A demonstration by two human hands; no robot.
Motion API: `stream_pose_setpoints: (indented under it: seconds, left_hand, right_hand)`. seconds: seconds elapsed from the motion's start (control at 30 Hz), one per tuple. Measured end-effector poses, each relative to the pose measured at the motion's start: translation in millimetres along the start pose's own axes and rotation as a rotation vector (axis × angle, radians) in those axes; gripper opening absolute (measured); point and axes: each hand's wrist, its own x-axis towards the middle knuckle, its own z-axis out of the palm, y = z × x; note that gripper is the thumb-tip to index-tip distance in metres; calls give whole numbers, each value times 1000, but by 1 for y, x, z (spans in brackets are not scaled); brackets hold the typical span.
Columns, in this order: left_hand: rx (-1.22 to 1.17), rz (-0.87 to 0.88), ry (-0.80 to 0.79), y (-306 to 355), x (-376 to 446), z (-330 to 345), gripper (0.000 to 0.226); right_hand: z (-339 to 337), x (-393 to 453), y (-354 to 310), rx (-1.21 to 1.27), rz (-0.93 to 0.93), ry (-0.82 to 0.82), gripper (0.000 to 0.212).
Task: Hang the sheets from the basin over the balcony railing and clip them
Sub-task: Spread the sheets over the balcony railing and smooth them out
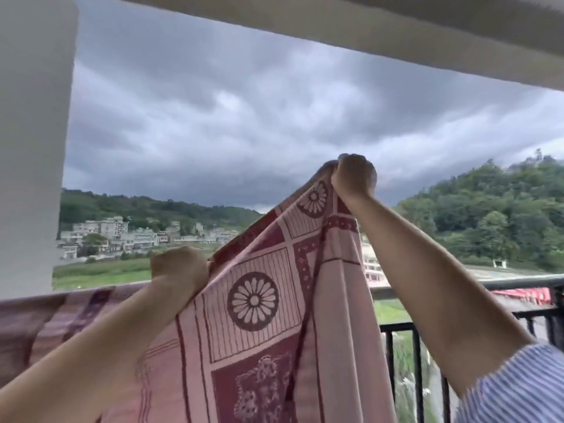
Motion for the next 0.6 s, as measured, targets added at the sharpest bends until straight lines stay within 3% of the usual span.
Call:
stream_pose_setpoints:
  seconds: [0.1, 0.17, 0.27, 0.37, 0.43, 0.5, 0.6]
  left_hand:
    - [-261, 76, 230, 25, 5, -9, 38]
    - [-446, 178, 210, 43, 3, -6, 41]
    - [-450, 345, -55, 75, -1, 7, 44]
    - [-404, 334, -329, 92, -2, 11, 46]
    - [-408, 319, -365, 92, 0, 9, 47]
    - [-404, 342, -329, 89, -1, 11, 51]
    - [-403, 430, -248, 83, -9, 14, 69]
  right_hand:
    - [40, 25, 13, -126, -99, -62, 27]
    - [81, 23, 28, -205, -180, -188, 26]
    - [136, -3, 44, -223, -187, -651, 22]
    - [165, -27, 55, -245, -229, -1255, 16]
    - [155, -37, 61, -163, -216, -1455, 18]
    - [135, -39, 66, 91, -269, -1335, 29]
    - [95, -50, 80, 364, -306, -767, 26]
